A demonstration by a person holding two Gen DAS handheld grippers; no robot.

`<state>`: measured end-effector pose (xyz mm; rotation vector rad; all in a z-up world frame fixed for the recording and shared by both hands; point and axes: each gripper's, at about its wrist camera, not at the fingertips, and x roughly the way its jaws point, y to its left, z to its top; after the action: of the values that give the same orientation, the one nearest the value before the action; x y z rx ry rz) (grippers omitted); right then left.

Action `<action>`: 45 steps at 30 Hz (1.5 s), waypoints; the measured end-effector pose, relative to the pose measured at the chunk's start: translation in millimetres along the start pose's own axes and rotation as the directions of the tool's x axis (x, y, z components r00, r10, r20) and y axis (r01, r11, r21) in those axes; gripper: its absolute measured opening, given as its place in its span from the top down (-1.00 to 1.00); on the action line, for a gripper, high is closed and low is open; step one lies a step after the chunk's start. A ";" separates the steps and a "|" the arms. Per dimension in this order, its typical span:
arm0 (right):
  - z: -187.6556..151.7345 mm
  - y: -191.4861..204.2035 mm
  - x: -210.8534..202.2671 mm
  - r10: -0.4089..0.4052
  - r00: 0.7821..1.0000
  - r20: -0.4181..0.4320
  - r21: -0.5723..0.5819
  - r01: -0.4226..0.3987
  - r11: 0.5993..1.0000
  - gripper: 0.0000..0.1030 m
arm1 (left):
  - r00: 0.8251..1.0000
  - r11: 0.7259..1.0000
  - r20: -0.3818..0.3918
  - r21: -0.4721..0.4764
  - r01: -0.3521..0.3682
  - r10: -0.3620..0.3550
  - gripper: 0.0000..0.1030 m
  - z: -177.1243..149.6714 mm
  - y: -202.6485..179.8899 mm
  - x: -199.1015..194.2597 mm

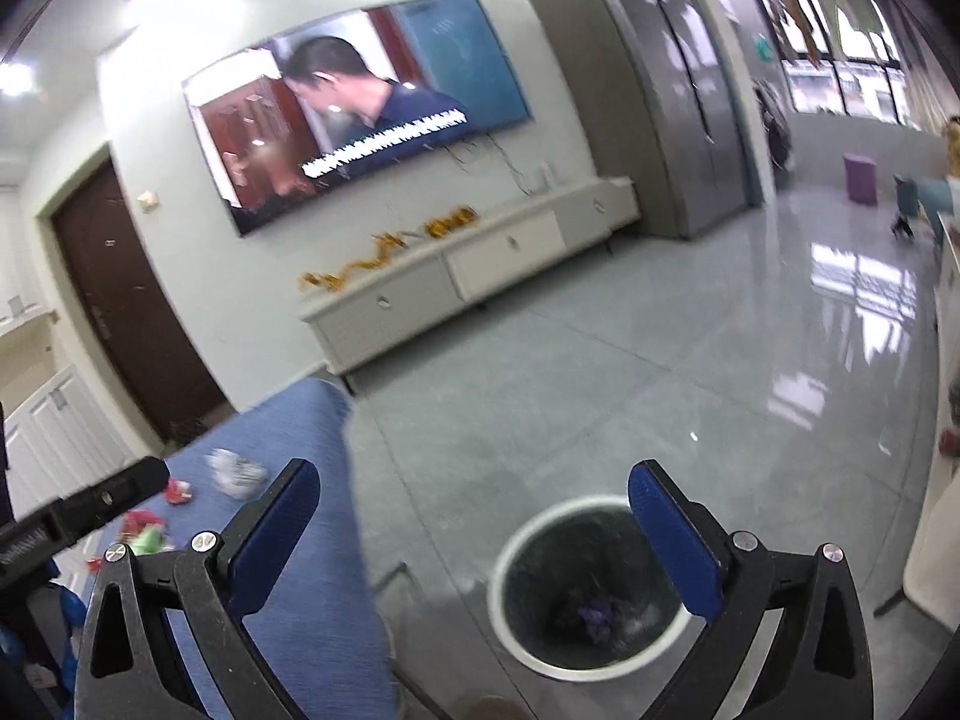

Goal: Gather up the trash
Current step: 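Move both tools back over the rug, then grasp the red snack bag with the left tool while the right tool grasps a purple wrapper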

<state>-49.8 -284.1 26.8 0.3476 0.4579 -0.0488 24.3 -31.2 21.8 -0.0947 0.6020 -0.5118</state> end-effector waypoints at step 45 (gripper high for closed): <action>-110.5 238.5 215.1 0.208 0.827 -0.523 -0.147 -0.327 0.933 -0.32 | 0.919 0.782 -0.114 -0.491 -0.383 0.378 0.02 -106.3 337.9 -52.9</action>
<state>125.7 -15.6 -85.1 0.1869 0.9201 0.3818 73.3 295.5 -116.4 -0.4622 0.7336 0.0558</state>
